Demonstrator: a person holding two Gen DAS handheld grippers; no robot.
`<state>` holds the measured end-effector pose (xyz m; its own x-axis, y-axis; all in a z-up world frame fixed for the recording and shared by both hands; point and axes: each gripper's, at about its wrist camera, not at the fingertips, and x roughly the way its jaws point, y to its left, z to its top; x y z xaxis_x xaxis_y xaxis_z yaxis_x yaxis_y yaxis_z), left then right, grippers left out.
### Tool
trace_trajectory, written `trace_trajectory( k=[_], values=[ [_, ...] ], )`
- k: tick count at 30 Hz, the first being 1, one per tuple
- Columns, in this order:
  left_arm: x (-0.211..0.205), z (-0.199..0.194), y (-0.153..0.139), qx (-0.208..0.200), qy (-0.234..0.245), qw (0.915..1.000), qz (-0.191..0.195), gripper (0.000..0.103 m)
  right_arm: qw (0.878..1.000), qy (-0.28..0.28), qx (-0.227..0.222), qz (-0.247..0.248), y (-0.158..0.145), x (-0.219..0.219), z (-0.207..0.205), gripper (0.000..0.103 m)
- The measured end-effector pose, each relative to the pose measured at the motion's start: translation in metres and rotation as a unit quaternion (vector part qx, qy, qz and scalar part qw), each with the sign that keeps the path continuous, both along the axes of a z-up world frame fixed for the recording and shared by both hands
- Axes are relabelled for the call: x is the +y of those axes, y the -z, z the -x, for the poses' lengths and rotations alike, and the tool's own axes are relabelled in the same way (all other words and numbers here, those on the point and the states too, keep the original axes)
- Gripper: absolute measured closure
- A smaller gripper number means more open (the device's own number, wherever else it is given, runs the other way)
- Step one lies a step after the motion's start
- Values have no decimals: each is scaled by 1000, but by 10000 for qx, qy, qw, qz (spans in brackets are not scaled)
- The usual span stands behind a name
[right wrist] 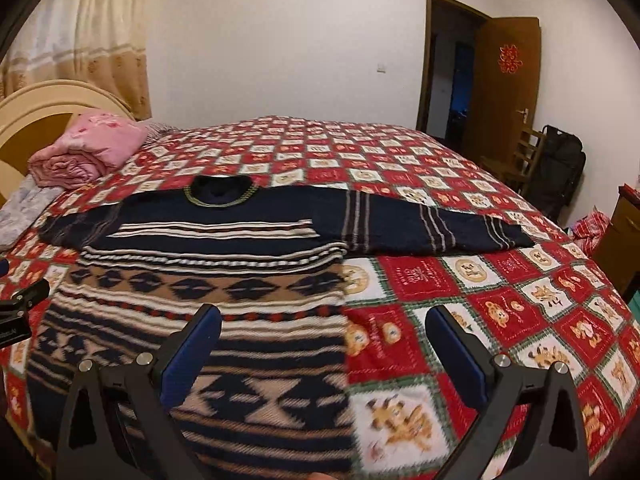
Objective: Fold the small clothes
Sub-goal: 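Reach the right tool to the sleeve cuff and close on it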
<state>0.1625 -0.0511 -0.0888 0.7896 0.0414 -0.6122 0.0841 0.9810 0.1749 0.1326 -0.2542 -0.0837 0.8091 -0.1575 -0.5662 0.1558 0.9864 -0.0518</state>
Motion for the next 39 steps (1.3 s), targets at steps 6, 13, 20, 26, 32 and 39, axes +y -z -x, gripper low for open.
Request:
trace_trajectory(
  k=[6,13,20,26,32,39],
  values=[
    [-26,-43,15,196,100,9997,-147,0,9991,392,159,-22,9,-58,-39,7],
    [-48,-81,26,248,145,9994,-209,0,9905,1301,355,-274,8,-173,-89,19],
    [-63,-121,43,409,82,9986,-325,0,9732,2115,731,-535,33,-269,-130,28],
    [-73,-152,46,438,29,9987,-265,0,9565,2643,877,-868,54,-327,-148,30],
    [-81,-179,50,430,-49,9990,-147,0,9426,3016,916,-1103,59,-368,-160,33],
    [-81,-192,63,581,-142,9982,-26,0,9249,3321,917,-1609,74,-405,-172,39]
  ],
)
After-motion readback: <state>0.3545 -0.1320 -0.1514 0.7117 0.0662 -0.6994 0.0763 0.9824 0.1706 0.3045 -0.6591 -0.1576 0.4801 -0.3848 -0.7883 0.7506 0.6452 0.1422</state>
